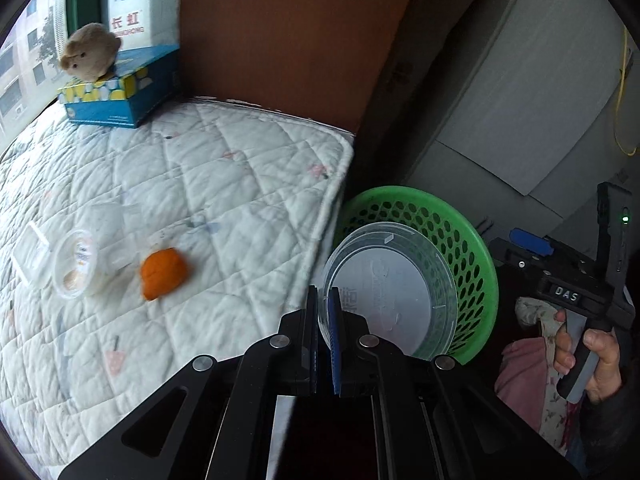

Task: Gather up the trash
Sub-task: 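Carry both items over the green basket and open both tools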

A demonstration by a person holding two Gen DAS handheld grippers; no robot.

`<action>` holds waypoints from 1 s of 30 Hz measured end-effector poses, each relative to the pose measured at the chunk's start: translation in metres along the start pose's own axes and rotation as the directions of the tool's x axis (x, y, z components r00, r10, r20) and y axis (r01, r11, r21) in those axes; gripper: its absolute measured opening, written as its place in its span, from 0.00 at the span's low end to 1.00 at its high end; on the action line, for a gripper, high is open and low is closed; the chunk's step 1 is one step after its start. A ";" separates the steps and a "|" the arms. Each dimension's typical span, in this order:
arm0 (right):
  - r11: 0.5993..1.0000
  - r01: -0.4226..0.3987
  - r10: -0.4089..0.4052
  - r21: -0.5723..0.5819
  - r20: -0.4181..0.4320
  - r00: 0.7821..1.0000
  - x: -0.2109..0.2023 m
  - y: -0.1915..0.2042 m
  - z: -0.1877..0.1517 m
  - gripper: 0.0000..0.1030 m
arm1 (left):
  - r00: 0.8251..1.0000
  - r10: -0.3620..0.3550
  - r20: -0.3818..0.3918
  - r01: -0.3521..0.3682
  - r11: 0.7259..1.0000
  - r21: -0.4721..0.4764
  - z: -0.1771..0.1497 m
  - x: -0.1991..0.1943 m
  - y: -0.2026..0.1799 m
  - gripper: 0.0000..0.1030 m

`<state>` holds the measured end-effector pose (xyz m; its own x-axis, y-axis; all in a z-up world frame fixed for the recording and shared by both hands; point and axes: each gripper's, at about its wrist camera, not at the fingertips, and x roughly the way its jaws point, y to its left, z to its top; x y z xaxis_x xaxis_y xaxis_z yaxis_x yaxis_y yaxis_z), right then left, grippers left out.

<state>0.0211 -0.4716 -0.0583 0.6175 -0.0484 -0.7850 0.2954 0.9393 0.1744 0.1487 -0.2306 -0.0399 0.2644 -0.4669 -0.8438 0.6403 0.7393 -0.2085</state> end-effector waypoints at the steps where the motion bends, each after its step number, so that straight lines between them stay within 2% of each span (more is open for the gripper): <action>1: 1.000 0.003 -0.003 0.005 0.006 1.000 -0.004 -0.004 -0.001 0.77 | 1.000 0.002 -0.008 -0.002 1.000 0.006 0.001 0.005 -0.005 0.05; 14: 0.998 0.006 -0.008 0.058 0.033 0.999 -0.030 -0.037 -0.007 0.77 | 0.990 -0.018 -0.137 0.023 0.999 0.039 -0.003 0.075 -0.062 0.06; 16: 0.998 0.006 -0.008 0.059 0.034 0.999 -0.031 -0.037 -0.007 0.77 | 0.988 -0.031 -0.150 0.036 0.999 0.035 -0.005 0.082 -0.065 0.16; 18: 0.998 0.004 -0.006 0.059 0.033 0.999 -0.032 -0.037 -0.007 0.77 | 0.989 -0.032 -0.141 0.037 0.999 0.039 -0.007 0.083 -0.068 0.33; 19: 0.998 0.003 -0.005 0.058 0.033 0.999 -0.033 -0.036 -0.007 0.77 | 0.990 -0.034 -0.138 0.040 0.998 0.042 -0.009 0.082 -0.069 0.37; 24: 0.999 -0.012 0.010 0.044 0.034 0.999 -0.033 -0.028 -0.006 0.78 | 0.992 -0.030 -0.119 0.036 0.998 0.042 -0.011 0.072 -0.065 0.39; 27: 0.999 -0.023 0.022 0.030 0.035 0.999 -0.033 -0.018 -0.004 0.79 | 0.996 0.003 -0.093 0.000 0.999 0.033 -0.010 0.057 -0.050 0.44; 30: 0.999 -0.038 0.037 0.016 0.034 0.999 -0.031 -0.005 -0.003 0.80 | 0.997 0.046 -0.064 -0.045 0.999 0.023 -0.010 0.041 -0.032 0.44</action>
<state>-0.0018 -0.4741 -0.0371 0.6529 -0.0248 -0.7570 0.2834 0.9349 0.2137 0.1320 -0.2689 -0.0725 0.2471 -0.4001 -0.8825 0.6439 0.7484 -0.1590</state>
